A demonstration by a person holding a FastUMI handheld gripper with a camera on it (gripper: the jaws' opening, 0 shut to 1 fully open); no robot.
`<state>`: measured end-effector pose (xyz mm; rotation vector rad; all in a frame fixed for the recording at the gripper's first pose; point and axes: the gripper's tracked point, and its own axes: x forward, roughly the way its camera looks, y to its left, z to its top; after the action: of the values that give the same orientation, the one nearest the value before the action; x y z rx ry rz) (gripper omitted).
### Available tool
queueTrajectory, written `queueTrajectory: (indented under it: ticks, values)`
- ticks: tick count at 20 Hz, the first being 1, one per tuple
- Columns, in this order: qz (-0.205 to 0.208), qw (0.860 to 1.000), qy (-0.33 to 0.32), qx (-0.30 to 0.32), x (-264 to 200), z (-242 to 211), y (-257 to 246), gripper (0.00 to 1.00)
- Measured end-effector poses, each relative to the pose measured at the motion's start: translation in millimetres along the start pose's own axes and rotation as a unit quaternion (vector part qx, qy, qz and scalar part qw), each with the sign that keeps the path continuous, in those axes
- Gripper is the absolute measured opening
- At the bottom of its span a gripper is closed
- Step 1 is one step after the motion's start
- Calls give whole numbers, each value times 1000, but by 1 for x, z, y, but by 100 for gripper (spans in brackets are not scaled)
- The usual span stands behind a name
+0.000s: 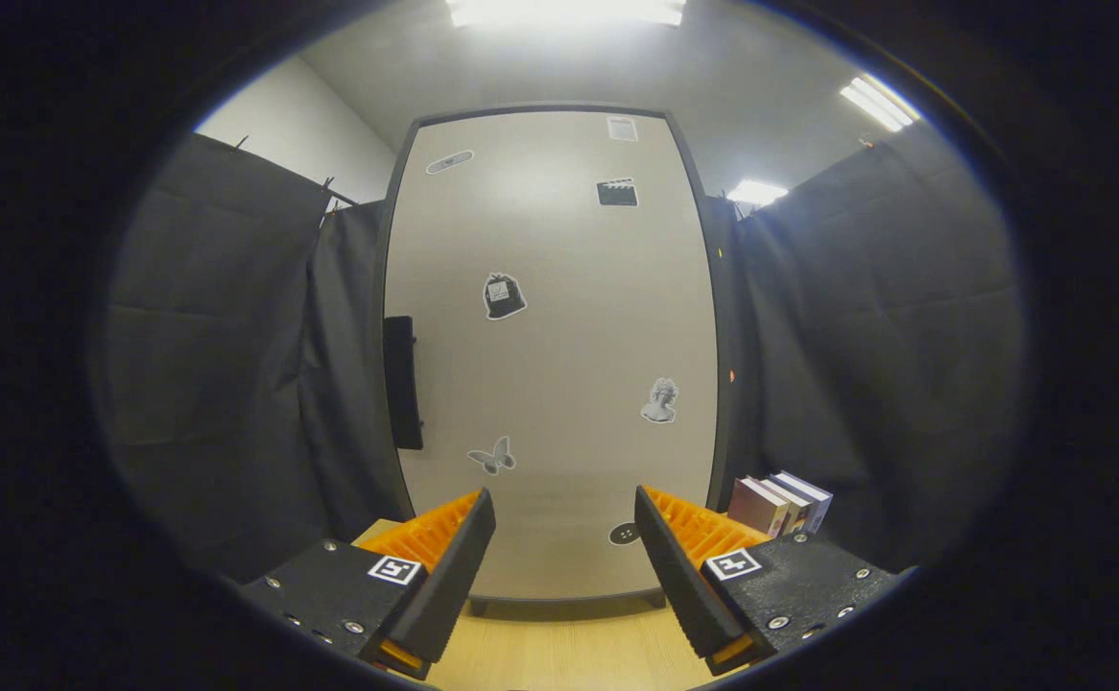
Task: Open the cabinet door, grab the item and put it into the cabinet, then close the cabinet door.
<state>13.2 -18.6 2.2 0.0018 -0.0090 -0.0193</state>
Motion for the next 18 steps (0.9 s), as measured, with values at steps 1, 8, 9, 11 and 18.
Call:
queueTrajectory:
  ticks: [1,8,9,11,18]
  values:
    - [1,1000,0,1,1,1,0,92]
    - [-2,1000,-3,-2,4,1,-1,92]
    - [-2,1000,-3,1,5,2,0,91]
    - [0,1000,-2,2,6,2,3,92]
    - [12,1000,0,-4,27,8,19,91]
